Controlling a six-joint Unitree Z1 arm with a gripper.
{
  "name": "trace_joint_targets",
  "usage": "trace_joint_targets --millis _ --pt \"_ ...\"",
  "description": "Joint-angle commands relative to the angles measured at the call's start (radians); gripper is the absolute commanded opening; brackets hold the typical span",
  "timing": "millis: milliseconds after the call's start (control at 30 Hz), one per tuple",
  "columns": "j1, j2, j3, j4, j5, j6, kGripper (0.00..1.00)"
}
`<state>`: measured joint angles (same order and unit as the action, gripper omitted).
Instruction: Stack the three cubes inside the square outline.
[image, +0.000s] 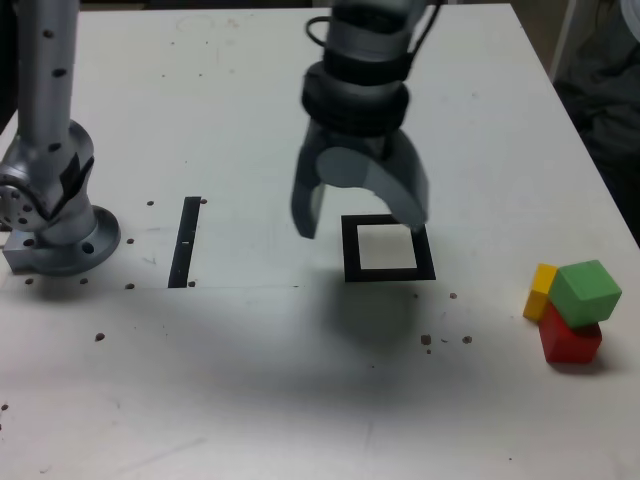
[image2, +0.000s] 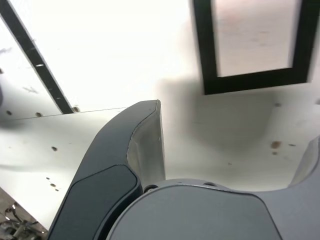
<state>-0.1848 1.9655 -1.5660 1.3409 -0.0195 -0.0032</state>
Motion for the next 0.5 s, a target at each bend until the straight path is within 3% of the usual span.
trace_joint_targets --millis 0,467 --pt "-0.002 0.025 -0.041 0.021 0.002 0.005 0.99" --pt "-0.002 0.208 -0.429 0.161 0.007 0.028 0.99"
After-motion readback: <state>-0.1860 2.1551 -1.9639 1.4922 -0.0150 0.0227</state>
